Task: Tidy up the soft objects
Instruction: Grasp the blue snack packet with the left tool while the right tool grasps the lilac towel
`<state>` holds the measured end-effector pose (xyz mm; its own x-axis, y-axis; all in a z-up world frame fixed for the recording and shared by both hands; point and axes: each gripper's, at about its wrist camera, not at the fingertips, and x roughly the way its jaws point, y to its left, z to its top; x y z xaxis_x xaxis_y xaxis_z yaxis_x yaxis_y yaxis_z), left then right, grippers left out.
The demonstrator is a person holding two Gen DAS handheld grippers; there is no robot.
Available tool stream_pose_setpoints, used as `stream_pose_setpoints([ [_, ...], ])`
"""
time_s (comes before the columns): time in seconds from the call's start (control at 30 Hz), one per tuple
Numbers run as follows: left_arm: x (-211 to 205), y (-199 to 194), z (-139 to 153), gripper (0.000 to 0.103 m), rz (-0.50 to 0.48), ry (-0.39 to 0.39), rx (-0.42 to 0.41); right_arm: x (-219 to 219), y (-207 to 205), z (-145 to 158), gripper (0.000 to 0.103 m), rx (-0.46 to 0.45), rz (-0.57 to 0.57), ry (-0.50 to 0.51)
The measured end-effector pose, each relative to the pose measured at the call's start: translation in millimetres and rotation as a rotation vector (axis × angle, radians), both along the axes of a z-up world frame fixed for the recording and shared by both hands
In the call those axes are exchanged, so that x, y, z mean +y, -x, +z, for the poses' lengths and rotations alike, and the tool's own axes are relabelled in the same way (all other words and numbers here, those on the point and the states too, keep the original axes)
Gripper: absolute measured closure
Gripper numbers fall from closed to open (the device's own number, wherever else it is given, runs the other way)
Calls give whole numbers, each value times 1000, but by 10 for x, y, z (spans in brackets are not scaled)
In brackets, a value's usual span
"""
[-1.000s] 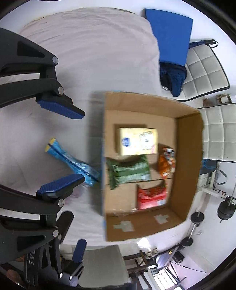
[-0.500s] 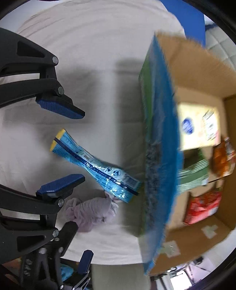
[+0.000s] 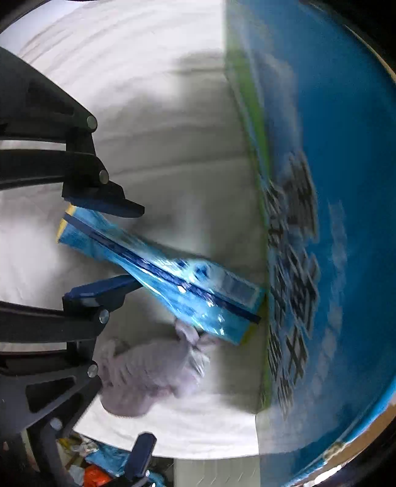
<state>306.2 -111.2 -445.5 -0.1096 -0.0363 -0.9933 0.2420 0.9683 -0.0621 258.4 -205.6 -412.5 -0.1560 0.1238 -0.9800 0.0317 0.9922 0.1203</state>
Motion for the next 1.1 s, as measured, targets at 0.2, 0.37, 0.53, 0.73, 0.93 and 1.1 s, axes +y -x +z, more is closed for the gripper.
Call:
stream_pose_setpoints([
  [0.2,339,227,15,70,148,11,23,23,-53,-4,8,-13,-21,-6],
  [0.37,532,367,-1,70,210,27,42,136,-142,-120,9,-1,-28,1],
  [0.53,437,272,-60,66,117,-34,52,205,-192,-278,12,24,-15,24],
  [0.73,228,163,-54,72,33,-92,16,237,-166,-467,55,68,-12,24],
  [0.93,29,396,-8,83,60,-88,-9,316,-24,-414,67,54,8,45],
  [1.1,64,635,87,84,111,-73,-30,271,143,-432,68,59,9,48],
])
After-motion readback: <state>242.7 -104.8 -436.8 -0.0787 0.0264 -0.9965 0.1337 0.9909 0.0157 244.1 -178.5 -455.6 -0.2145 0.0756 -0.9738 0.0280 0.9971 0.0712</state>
